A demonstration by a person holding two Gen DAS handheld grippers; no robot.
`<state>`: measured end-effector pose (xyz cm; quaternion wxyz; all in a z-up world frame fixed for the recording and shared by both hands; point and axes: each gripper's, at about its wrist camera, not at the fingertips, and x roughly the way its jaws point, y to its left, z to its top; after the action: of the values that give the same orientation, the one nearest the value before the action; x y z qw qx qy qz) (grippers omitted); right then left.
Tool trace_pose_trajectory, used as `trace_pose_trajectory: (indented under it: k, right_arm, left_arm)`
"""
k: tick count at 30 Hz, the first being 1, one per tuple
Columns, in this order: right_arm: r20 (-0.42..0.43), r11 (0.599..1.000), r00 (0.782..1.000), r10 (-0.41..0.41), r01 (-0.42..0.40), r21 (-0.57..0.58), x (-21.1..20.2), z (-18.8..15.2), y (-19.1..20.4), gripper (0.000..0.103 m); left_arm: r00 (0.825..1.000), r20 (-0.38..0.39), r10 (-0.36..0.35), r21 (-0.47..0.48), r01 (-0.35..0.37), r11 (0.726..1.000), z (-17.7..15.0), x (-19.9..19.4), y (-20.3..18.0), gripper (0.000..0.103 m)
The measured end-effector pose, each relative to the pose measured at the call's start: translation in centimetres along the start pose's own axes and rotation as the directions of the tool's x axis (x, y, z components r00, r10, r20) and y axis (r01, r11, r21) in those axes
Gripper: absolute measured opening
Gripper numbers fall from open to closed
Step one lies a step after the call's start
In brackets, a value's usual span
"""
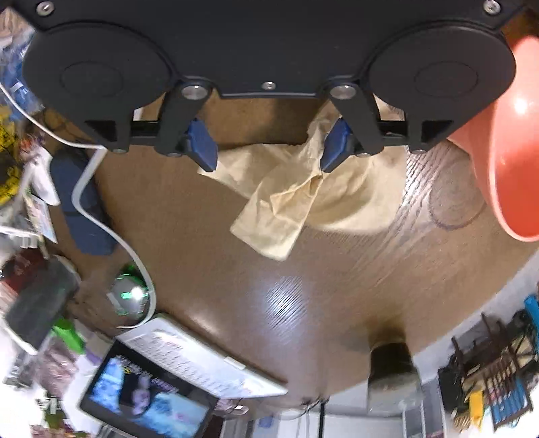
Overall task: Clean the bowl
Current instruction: 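Set the orange bowl on its feet on the table and open the left tool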
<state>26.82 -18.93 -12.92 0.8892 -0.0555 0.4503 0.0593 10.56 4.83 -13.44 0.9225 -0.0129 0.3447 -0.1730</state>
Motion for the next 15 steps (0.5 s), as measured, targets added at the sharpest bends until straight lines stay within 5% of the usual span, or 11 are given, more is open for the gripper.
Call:
trace_pose_trajectory:
  k: [9, 15]
  right_arm:
    - [0.207, 0.998, 0.978, -0.041, 0.029, 0.060, -11.1, -2.7, 0.4, 0.077]
    - [0.257, 0.999, 0.966, -0.029, 0.021, 0.034, -17.1, -7.4, 3.2, 0.078]
  left_arm:
    - [0.998, 0.054, 0.018, 0.014, -0.019, 1.000, 2.5, -4.9, -1.1, 0.103]
    - [0.995, 0.078, 0.061, 0.019, -0.063, 0.998, 2.8, -8.9, -3.6, 0.103]
